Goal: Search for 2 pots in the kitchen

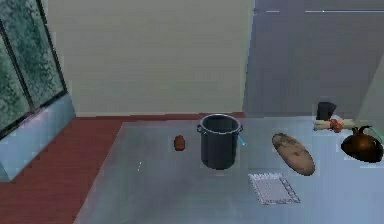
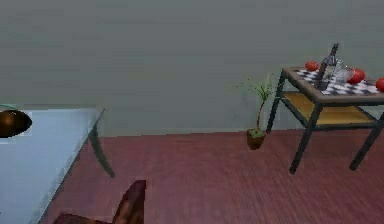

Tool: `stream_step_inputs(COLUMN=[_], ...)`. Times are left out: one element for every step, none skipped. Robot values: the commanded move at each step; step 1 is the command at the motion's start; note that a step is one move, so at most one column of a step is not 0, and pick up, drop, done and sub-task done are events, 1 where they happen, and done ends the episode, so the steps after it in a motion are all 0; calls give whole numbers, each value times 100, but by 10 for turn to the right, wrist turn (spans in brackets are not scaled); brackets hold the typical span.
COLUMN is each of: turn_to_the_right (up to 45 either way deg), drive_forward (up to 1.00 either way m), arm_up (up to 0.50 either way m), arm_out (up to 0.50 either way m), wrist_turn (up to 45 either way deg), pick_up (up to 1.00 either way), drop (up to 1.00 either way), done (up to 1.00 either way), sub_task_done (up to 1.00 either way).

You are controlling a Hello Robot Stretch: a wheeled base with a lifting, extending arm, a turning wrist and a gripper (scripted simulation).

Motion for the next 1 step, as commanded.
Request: stream_step_inputs(turn_to_the_right=[-450], drive_forward=[0], arm_up=[0], arm_out=[0], wrist_turn=[0], pick_up=[0], drop=[0], done=[0], sub_task_done=[0])
